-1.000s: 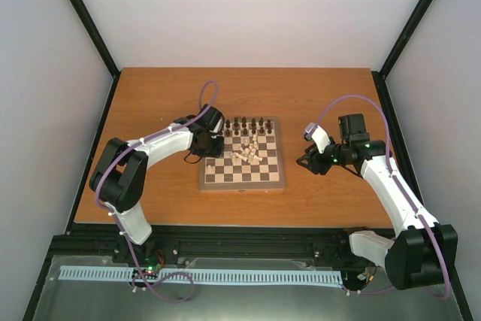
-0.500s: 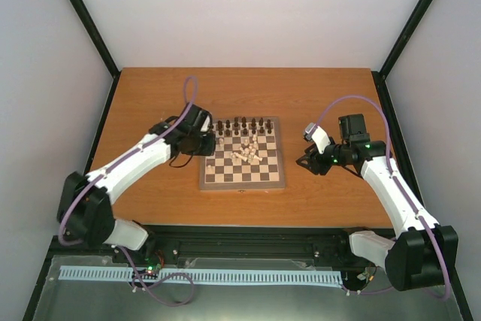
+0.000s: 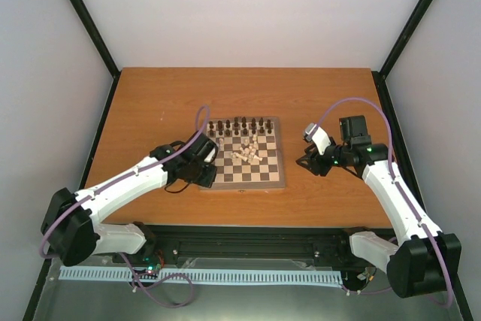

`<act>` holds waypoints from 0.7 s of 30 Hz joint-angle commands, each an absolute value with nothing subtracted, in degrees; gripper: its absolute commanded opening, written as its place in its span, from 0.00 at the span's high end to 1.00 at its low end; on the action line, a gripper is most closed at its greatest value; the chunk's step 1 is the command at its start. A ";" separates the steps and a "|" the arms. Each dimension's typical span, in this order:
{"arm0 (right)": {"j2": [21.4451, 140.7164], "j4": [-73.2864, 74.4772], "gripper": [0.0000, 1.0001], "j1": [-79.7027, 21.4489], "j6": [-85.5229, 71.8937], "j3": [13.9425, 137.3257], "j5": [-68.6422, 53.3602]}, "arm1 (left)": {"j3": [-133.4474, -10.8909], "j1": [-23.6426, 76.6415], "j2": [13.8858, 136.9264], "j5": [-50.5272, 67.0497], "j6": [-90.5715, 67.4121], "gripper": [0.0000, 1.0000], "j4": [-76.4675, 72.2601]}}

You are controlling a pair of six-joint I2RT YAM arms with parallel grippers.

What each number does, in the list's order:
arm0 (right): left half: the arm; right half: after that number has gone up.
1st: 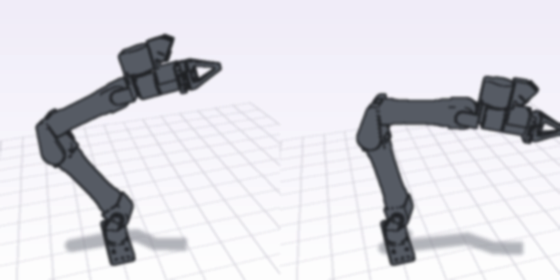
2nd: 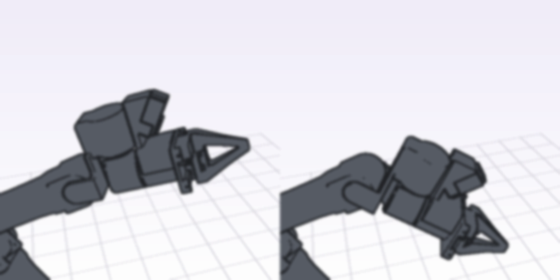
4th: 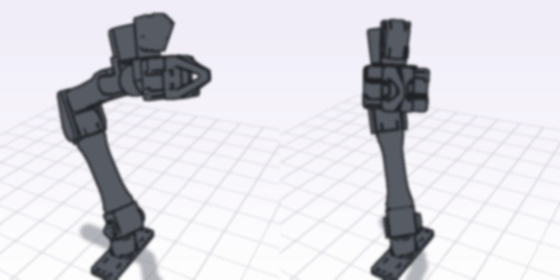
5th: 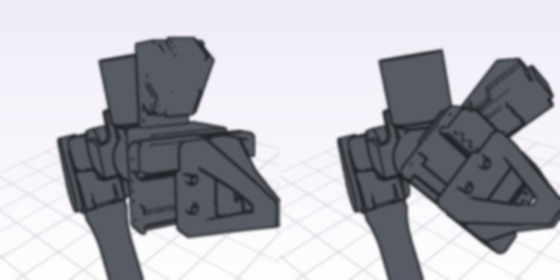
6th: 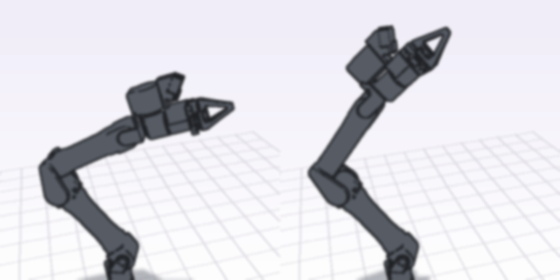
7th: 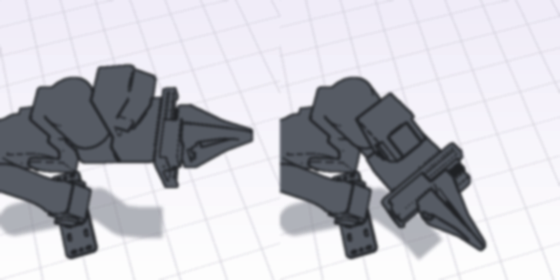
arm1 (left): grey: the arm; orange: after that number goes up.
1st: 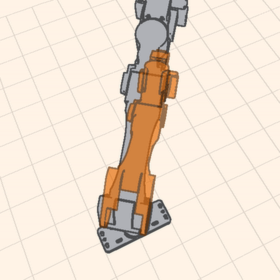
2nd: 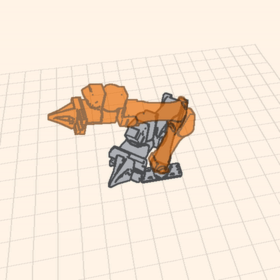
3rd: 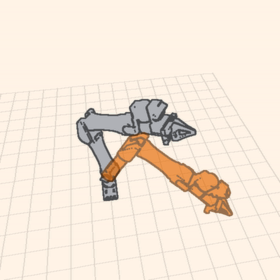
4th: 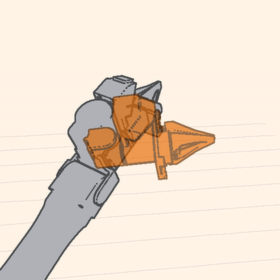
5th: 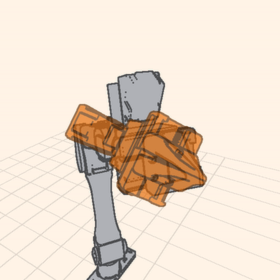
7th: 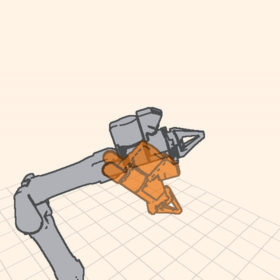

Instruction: Set up the chess pieces on the board

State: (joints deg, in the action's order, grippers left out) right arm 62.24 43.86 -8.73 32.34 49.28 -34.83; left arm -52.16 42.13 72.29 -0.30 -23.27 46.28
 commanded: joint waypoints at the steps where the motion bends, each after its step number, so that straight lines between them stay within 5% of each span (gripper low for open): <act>1: 60.88 42.22 0.50 -9.14 32.16 48.30 -32.99 | -50.43 43.07 71.40 -5.06 -23.03 0.88 45.60; 21: 64.28 43.02 0.50 -9.16 33.35 48.26 -34.71 | -54.05 43.07 81.52 -6.65 -26.13 0.88 42.29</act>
State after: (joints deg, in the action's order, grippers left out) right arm 64.55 43.09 -8.73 32.36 48.60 -33.69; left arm -51.31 42.46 79.50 -6.85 -24.93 44.42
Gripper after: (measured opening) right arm 0.502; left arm 0.126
